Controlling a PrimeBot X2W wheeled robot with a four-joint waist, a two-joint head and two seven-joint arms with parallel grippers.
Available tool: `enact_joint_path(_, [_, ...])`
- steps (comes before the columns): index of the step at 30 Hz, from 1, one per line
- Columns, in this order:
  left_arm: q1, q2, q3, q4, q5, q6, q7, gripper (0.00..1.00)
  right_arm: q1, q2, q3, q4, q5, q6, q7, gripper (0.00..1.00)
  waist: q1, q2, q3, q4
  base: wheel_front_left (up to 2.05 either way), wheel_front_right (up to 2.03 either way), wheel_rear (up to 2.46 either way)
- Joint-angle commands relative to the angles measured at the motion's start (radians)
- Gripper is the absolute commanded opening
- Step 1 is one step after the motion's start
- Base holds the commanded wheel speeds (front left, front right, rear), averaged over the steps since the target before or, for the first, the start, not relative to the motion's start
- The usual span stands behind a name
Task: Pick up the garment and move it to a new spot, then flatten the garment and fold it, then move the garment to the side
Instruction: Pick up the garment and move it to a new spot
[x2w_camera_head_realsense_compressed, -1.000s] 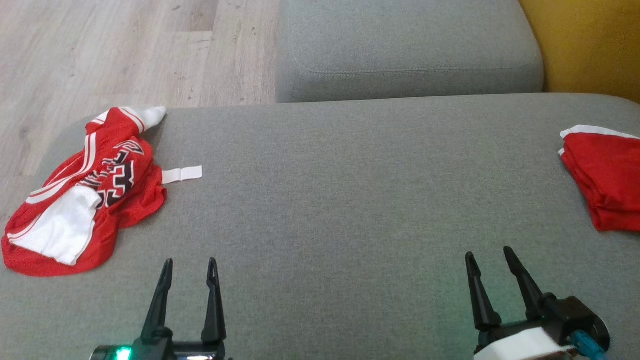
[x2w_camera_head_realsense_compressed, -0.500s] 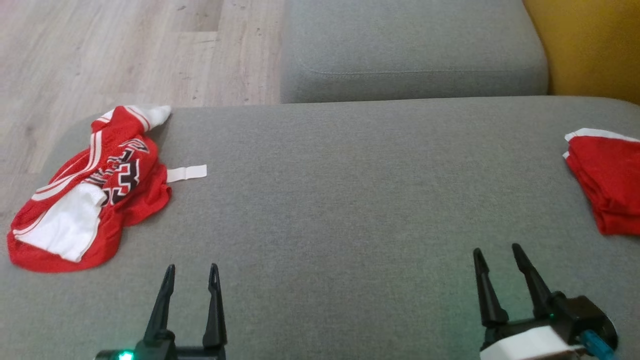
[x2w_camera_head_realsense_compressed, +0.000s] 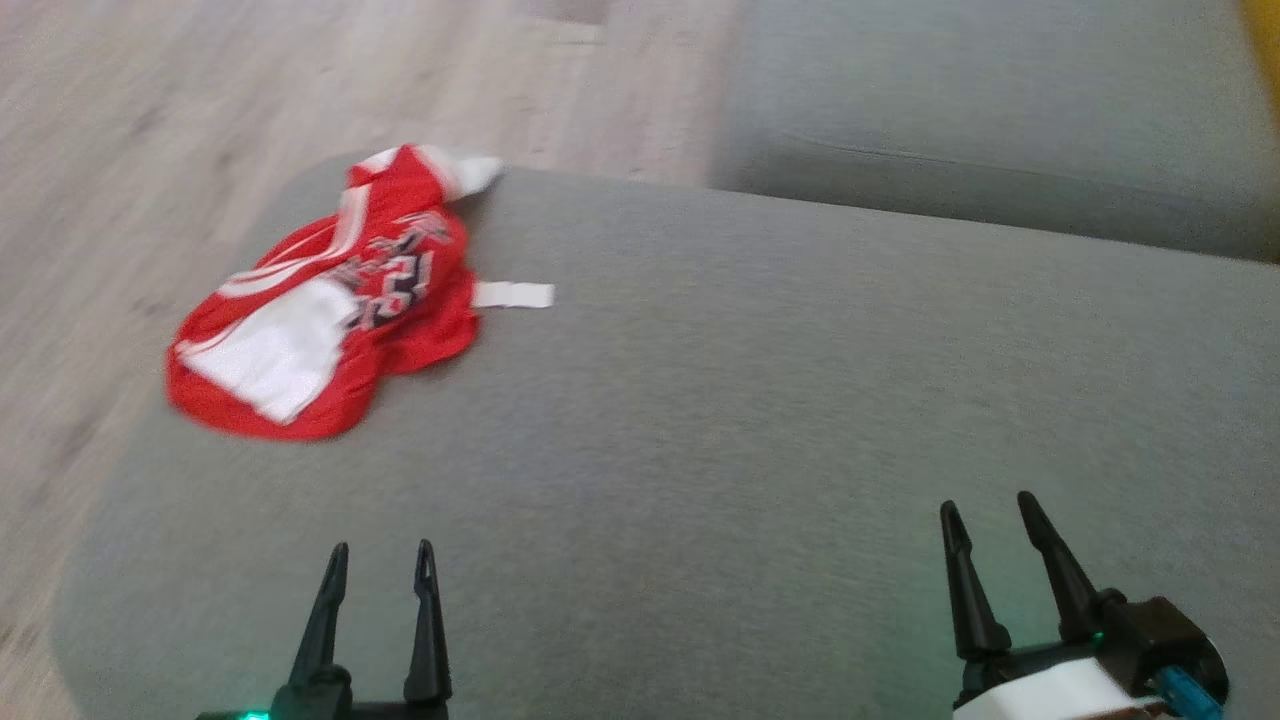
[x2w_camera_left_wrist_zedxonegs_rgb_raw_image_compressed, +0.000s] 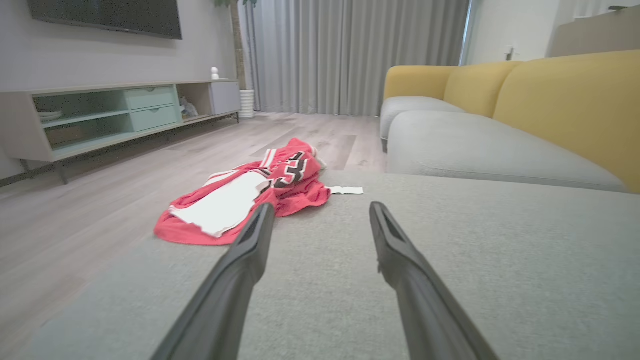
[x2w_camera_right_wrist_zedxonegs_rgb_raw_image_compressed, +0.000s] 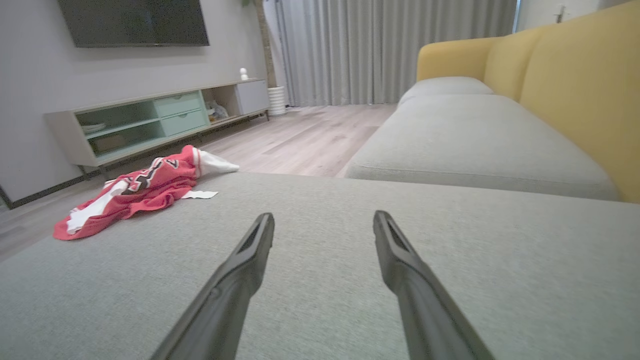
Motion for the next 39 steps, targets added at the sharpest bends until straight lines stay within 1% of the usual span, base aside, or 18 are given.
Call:
enact_joint_path(1, [-0.033, -0.003, 0.036, -0.029, 0.004, 0.003, -0.002, 1.0, -0.033, -0.005, 0.025, -0.032, 0.005, 0.002, -0.011, 1.0, -0.0001, -0.0001, 0.009, 0.1, 0.0, 0.0, 0.0])
enact_joint_path(5, [-0.02, -0.003, 0.061, -0.035, -0.003, 0.014, -0.002, 1.0, -0.042, -0.005, 0.041, -0.021, 0.0, 0.002, -0.011, 1.0, -0.0001, -0.0001, 0.009, 0.186, 0.0, 0.0, 0.0])
enact_joint_path(7, [-0.015, -0.003, 0.07, -0.037, -0.004, 0.016, -0.002, 1.0, -0.048, -0.005, 0.044, -0.019, -0.002, 0.002, -0.011, 1.0, -0.0001, -0.0001, 0.013, 0.217, 0.0, 0.0, 0.0])
enact_joint_path(13, [-0.024, -0.003, 0.097, -0.077, -0.02, 0.052, -0.002, 1.0, -0.087, -0.008, 0.071, 0.004, -0.032, 0.002, -0.011, 1.0, -0.0001, -0.0001, 0.059, 0.249, 0.0, 0.0, 0.0])
enact_joint_path(16, [-0.054, -0.003, 0.12, -0.096, -0.019, 0.062, -0.002, 1.0, -0.099, -0.036, 0.092, 0.014, -0.04, 0.002, -0.011, 1.0, -0.0001, -0.0001, 0.098, 0.259, 0.0, 0.0, 0.0])
enact_joint_path(17, [-0.074, -0.003, 0.13, -0.102, -0.018, 0.062, -0.002, 1.0, -0.105, -0.049, 0.097, 0.015, -0.043, 0.002, -0.011, 1.0, -0.0001, -0.0001, 0.114, 0.261, 0.0, 0.0, 0.0])
enact_joint_path(18, [-0.074, -0.003, 0.13, -0.102, -0.018, 0.062, -0.002, 1.0, -0.105, -0.049, 0.097, 0.015, -0.043, 0.002, -0.011, 1.0, -0.0001, -0.0001, 0.114, 0.261, 0.0, 0.0, 0.0])
enact_joint_path(20, [-0.132, -0.003, 0.153, -0.111, -0.012, 0.051, -0.002, 1.0, -0.118, -0.081, 0.099, 0.012, -0.05, 0.002, -0.011, 1.0, -0.0001, -0.0001, 0.16, 0.265, 0.0, 0.0, 0.0])
enact_joint_path(24, [-0.308, 0.017, 0.176, -0.094, 0.008, -0.003, -0.002, 1.0, -0.145, -0.167, 0.089, -0.006, -0.068, 0.002, -0.011, 1.0, -0.0001, -0.0001, 0.268, 0.27, 0.0, 0.0, 0.0])
enact_joint_path(27, [-0.472, 0.039, 0.18, -0.009, 0.001, -0.061, -0.002, 1.0, -0.156, -0.229, 0.065, -0.028, -0.079, 0.002, -0.011, 1.0, -0.0001, -0.0001, 0.341, 0.269, 0.0, 0.0, 0.0])
enact_joint_path(30, [-0.652, 0.069, 0.17, 0.152, -0.008, -0.119, -0.002, 1.0, -0.159, -0.284, 0.049, -0.054, -0.09, 0.002, -0.011, 1.0, -0.0001, -0.0001, 0.405, 0.249, 0.0, 0.0, 0.0])
enact_joint_path(32, [-0.778, 0.093, 0.172, 0.266, -0.013, -0.141, 0.004, 1.0, -0.162, -0.318, 0.047, -0.069, -0.094, 0.002, -0.011, 1.0, -0.0001, -0.0001, 0.443, 0.225, 0.0, 0.0, 0.0])
enact_joint_path(34, [-0.899, 0.111, 0.184, 0.374, -0.027, -0.151, 0.013, 1.0, -0.165, -0.346, 0.039, -0.086, -0.096, 0.002, -0.011, 1.0, -0.0001, -0.0001, 0.477, 0.196, 0.0, 0.0, 0.0])
enact_joint_path(39, [-1.124, 0.151, 0.202, 0.654, -0.072, -0.193, 0.117, 1.0, -0.174, -0.394, 0.018, -0.128, -0.102, 0.002, -0.006, 1.0, -0.0001, -0.0001, 0.548, 0.114, 0.0, 0.0, 0.0])
